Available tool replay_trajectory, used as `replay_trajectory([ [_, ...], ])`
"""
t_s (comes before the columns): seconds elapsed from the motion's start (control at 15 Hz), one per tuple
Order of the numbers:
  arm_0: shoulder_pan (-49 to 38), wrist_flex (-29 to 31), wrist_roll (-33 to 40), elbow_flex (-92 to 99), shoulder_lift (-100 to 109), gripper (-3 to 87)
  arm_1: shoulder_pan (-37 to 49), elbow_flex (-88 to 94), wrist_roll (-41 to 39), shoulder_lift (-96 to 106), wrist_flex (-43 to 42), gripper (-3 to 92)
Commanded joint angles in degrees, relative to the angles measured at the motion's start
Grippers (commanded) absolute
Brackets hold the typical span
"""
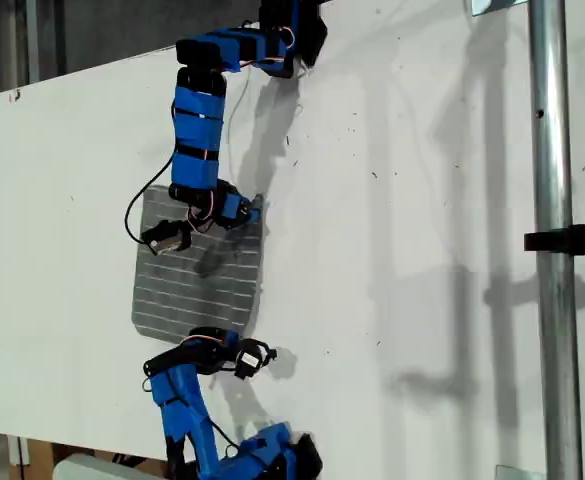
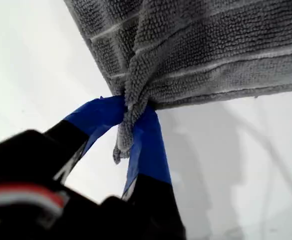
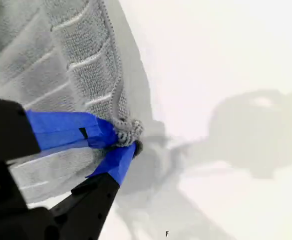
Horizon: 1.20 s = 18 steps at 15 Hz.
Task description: Grasp corners of a towel and fold twice.
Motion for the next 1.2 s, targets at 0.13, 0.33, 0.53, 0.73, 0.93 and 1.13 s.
replay_trajectory([
  [0.13,23.55,6.59,-19.78,5.45,25.58,-2.9,-18.81,3.34,11.07,13.27,-3.60,-0.3],
  [0.33,30.06,5.89,-32.70,16.35,38.76,-2.9,-26.28,-2.11,16.96,10.99,-3.96,-0.3],
  [0.53,18.28,2.55,-20.65,20.21,43.15,-2.9,-15.38,11.43,15.29,24.43,-0.79,-0.3],
  [0.73,-0.62,-0.35,-2.11,16.17,37.97,-2.9,0.88,15.91,2.90,28.74,-1.32,-0.3],
  [0.93,-13.97,-1.58,12.74,1.76,22.15,-2.9,13.80,10.81,-8.88,26.63,-3.87,-0.3],
  [1.13,-20.48,3.16,18.19,-17.93,10.20,-2.9,18.98,3.08,-14.94,25.58,-2.90,-0.3],
])
